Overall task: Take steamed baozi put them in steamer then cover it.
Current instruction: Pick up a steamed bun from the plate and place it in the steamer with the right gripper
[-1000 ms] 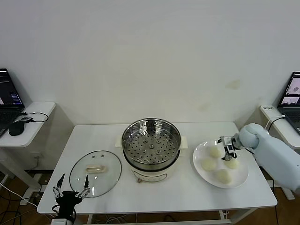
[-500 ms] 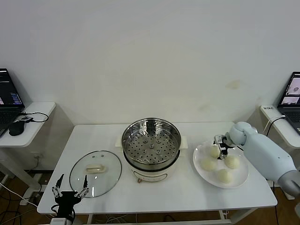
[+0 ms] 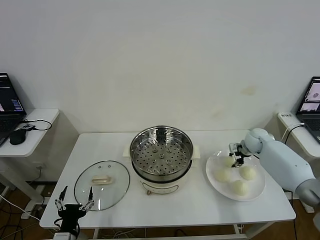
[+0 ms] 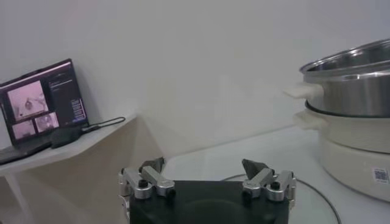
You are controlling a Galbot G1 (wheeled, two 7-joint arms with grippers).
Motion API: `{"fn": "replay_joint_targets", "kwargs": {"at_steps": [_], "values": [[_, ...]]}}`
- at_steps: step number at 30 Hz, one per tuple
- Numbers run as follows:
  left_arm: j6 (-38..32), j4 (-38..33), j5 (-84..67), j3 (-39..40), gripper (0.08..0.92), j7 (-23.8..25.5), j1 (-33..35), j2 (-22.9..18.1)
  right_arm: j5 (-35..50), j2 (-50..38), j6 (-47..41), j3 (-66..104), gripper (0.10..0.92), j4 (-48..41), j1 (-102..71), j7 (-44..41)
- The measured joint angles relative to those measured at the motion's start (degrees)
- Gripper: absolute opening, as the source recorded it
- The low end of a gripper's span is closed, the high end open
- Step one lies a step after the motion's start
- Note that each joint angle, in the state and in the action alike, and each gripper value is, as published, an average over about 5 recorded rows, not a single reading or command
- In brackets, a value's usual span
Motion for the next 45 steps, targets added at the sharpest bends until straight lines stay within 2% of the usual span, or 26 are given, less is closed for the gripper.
{"fn": "replay_joint_targets", "kwargs": {"at_steps": [13,21,32,45], "values": [[0.04,-0.42,-0.61,0.7,0.823,0.19,-0.41,1.02,11.6,-6.96,-2.69,-8.18,0.591,11.72,9.38,-0.97],[0.02,-0.55,-1.39,0.73,0.823,0.32,-0.63,1.48,21.27,-7.15,-3.26,-16.58,0.594,17.66,20.99,-0.93],[0.01,-1.36,-2.13,0.09,0.823,0.44,-0.7,1.38,30.56,1.74,-0.86,-27.84,0.594,18.63,33.42,0.13],[-0.26,-0.91,-2.9,-1.34,0.823,0.58,-0.81,1.18,25.07,16.66,10.21,-36.3,0.591,11.42,34.21,2.71]]}}
